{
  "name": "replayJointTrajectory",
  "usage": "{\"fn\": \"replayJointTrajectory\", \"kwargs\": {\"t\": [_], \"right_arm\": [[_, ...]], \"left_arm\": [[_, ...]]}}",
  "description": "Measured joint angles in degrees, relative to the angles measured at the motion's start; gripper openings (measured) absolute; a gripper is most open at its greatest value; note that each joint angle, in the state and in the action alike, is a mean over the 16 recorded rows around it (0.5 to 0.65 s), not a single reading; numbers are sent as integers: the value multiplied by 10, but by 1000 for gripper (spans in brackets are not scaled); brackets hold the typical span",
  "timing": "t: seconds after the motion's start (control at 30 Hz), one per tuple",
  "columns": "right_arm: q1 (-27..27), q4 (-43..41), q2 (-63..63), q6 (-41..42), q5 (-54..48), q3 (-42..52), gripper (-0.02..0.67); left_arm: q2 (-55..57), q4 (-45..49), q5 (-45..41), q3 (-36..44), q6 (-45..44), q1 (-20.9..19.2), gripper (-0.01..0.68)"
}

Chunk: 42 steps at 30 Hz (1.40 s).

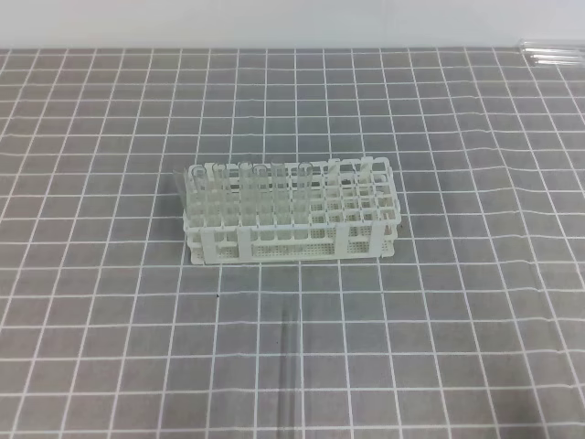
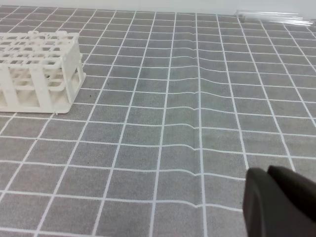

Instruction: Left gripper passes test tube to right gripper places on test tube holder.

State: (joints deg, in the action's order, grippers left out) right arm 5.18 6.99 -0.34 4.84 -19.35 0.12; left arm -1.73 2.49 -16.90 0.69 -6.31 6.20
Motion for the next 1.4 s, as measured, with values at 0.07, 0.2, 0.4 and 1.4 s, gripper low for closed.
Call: {"fn": "replayJointTrajectory", "kwargs": {"t": [0.07,0.2,0.4,1.4], "right_arm": [[0,0,0,0,0,0,-13],[0,0,0,0,0,0,-13],[0,0,0,0,0,0,-13],[0,294,1,3,170,-1,-13]], "left_arm": [[-1,-1,0,0,0,0,-6],[2,-1,-1,-1,0,0,-5],[8,-2,2,-2,0,0,-5],[7,-66,170,-4,195,0,-5]]}}
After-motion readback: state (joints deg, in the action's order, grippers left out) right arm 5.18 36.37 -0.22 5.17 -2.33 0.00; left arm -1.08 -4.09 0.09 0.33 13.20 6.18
